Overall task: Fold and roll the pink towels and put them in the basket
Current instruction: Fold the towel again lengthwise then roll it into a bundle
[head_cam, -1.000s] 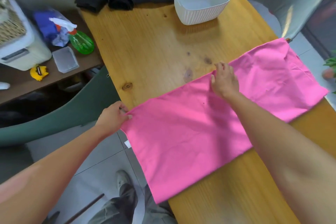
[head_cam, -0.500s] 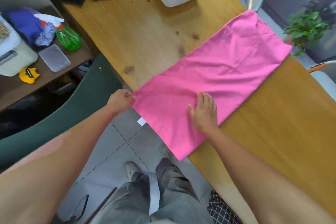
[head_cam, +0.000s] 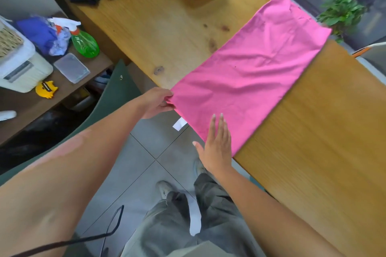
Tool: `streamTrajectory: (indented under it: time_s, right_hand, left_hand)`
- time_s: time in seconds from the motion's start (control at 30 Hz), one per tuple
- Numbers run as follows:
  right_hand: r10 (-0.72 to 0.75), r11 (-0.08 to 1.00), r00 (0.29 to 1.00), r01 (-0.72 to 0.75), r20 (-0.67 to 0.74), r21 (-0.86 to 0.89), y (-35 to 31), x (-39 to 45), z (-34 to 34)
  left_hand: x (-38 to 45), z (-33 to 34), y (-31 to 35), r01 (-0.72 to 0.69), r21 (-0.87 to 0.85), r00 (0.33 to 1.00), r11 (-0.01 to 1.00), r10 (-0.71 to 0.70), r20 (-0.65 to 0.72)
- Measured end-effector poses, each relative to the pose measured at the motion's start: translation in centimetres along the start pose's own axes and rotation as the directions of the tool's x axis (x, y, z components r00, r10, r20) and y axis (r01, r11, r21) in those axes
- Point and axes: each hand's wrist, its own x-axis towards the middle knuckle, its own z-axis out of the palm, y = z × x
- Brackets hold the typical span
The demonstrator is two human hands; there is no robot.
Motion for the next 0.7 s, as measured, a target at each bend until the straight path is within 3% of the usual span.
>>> streamTrajectory:
  time_s: [0.17,0.3,0.53,0.7]
  right_hand:
    - [-0.291,0.956,0.951,0.285,-0.102,-0.063,-4.6,1.0,-0.3]
    - [-0.073,0.992,0.996,0.067,-0.053,-0.111,-6.4,1.7,-0.1]
    - [0.189,0.976,0.979,-0.179,0.074,-0.125,-4.8,0.9,0.7]
    - [0.314,0.937,0.942,-0.287,0.118,-0.198,-1.5,-2.3,1.4]
  left_hand:
    - [0.1,1.3,0.2,-0.035,-0.079,0.999,0.996,0.038,0.033]
    - [0.2,1.4,0.5,-0.054,-0.066,0.998,0.996,0.056,0.027]
    - [0.5,0.1,0.9,-0.087,0.031,0.996,0.996,0.087,-0.009]
    - [2.1,-1.6,-0.4,-0.039,0.337,0.948,0.941,0.142,-0.286]
